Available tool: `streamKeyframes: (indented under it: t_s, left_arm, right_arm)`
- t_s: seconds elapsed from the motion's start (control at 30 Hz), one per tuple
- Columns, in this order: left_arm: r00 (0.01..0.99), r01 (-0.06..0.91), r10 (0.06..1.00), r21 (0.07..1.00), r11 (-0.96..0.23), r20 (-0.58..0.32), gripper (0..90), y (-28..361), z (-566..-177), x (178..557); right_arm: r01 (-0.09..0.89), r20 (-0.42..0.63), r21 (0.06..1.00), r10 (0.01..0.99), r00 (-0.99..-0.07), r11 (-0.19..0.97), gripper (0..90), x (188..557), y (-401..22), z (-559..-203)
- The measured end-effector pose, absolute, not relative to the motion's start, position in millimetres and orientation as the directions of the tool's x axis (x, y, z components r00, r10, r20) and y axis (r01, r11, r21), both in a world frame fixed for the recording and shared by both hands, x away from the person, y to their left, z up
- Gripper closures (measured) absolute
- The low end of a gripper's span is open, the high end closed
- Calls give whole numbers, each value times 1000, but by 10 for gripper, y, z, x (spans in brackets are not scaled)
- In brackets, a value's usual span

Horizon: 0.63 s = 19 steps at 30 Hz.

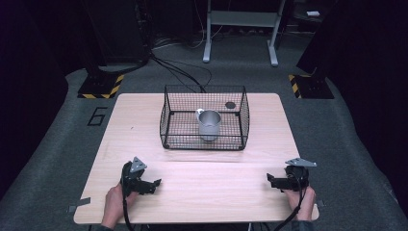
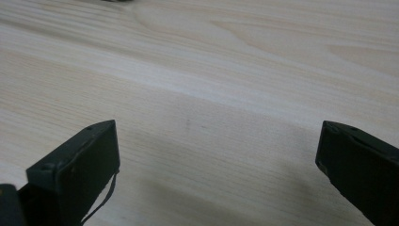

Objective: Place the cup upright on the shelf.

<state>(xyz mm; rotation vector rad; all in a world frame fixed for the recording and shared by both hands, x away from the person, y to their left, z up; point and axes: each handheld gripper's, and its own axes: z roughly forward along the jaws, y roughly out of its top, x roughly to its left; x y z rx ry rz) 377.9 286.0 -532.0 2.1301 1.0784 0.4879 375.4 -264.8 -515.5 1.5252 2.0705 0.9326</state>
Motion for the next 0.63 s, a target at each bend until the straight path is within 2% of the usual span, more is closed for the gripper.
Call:
streamKeyframes:
  t_s: [0.17, 0.3, 0.63]
  left_arm:
    - [584, 552, 811, 722, -417, 22, 1, 2860, -5320, 3779]
    - [585, 552, 811, 722, -417, 22, 1, 2860, -5320, 3779]
    - [584, 552, 811, 722, -417, 21, 1, 2860, -5320, 3778]
  right_arm:
    - [682, 59, 710, 950, -308, 177, 0, 3818, -2676, -5268]
    - [665, 8, 716, 951, -310, 211, 0, 3833, -2648, -5297]
    - [662, 3, 718, 950, -313, 216, 0, 3834, -2642, -5299]
